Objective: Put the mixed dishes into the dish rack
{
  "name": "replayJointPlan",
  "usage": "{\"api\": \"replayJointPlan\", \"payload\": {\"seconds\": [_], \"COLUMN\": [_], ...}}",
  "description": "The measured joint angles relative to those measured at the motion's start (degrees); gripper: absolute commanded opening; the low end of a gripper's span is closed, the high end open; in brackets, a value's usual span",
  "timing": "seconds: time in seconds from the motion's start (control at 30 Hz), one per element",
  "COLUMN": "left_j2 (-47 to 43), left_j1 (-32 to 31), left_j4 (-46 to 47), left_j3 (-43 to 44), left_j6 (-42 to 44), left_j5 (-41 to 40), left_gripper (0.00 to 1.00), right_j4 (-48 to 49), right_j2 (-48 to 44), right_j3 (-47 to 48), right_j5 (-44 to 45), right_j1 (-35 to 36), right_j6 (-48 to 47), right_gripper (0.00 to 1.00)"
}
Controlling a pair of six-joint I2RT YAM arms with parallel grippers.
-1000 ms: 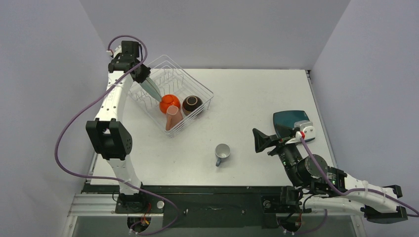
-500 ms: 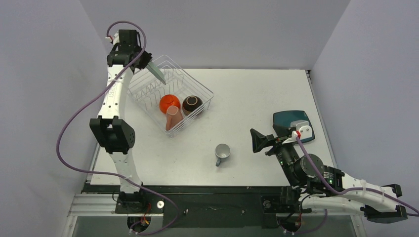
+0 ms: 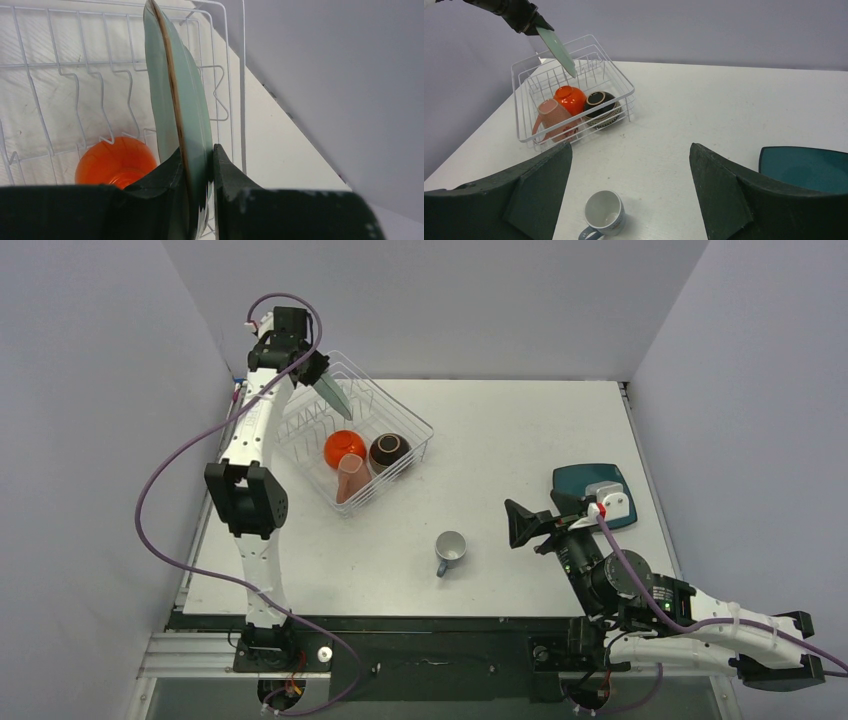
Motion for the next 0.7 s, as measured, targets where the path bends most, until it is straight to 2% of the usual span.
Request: {"api": "replayJointPlan", "payload": {"seconds": [0.67, 0.7], "left_j2": [1.77, 1.77], "left_j1": [-1.22, -1.29], "left_j4": [-1.27, -1.31], "left_j3": [0.35, 0.33], "left_j6": [-1.92, -1.99], "left_j5": [-4.44, -4.46], "left_gripper": [0.00, 0.05], "right_j4": [-1.03, -1.03], "right_j2": [-0.42, -0.42], "right_j3": [0.02, 0.02], "right_j5": [1.01, 1.01], "right_j1": [-0.37, -0.39], "right_j6": [1.18, 1.25], "right_gripper": [0.82, 0.82]}}
